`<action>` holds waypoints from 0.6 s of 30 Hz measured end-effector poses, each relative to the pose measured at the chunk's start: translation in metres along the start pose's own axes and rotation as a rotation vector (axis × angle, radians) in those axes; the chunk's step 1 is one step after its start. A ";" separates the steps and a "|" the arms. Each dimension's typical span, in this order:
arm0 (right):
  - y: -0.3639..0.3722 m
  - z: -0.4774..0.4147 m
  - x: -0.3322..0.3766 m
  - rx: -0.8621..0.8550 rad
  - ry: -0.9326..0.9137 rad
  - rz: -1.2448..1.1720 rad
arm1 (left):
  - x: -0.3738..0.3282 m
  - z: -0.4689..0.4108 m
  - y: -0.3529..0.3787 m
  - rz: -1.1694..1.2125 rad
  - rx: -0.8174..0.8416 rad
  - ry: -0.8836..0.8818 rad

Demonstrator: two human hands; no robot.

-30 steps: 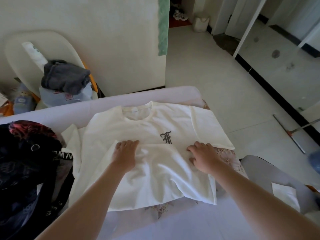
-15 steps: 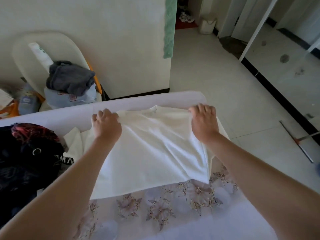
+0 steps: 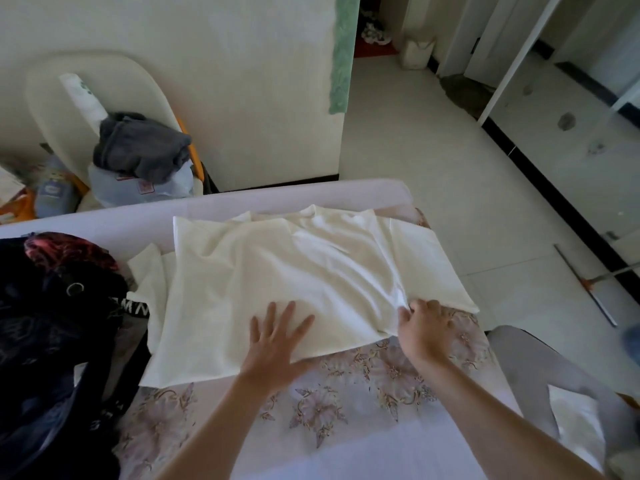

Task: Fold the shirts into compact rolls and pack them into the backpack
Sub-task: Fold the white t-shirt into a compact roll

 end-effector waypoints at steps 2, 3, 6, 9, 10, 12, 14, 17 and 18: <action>-0.016 -0.001 0.003 0.013 -0.022 -0.308 | -0.003 0.002 0.003 -0.047 -0.001 -0.007; -0.025 -0.007 0.003 0.034 0.021 -0.447 | -0.003 0.003 0.002 -0.061 0.000 -0.017; -0.052 -0.030 0.005 -0.040 0.027 -0.357 | -0.005 0.008 -0.002 -0.098 -0.002 -0.019; -0.054 -0.035 0.016 -0.175 -0.141 0.045 | -0.016 0.009 0.000 -0.109 -0.034 0.012; -0.049 -0.032 0.018 -0.198 -0.179 0.153 | -0.021 0.010 -0.001 -0.096 -0.056 0.020; -0.039 -0.017 0.024 -0.198 -0.272 0.274 | -0.025 0.013 -0.008 -0.056 -0.149 0.042; -0.029 0.015 0.041 -0.147 -0.526 0.197 | -0.023 0.019 -0.019 -0.011 -0.256 0.052; 0.004 0.086 0.062 0.125 -0.924 0.123 | -0.017 0.027 -0.022 0.037 -0.284 0.025; 0.016 0.107 0.066 0.201 -0.981 0.155 | -0.017 0.028 -0.021 0.052 -0.267 0.028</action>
Point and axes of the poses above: each hand's wrist, its own z-axis away from the middle knuckle, its own y-axis out of the palm, x = y × z, the point moved 7 cm from there along -z, towards the middle knuckle, and after that the axes turned 15 degrees about y, right-handed, at the moved point
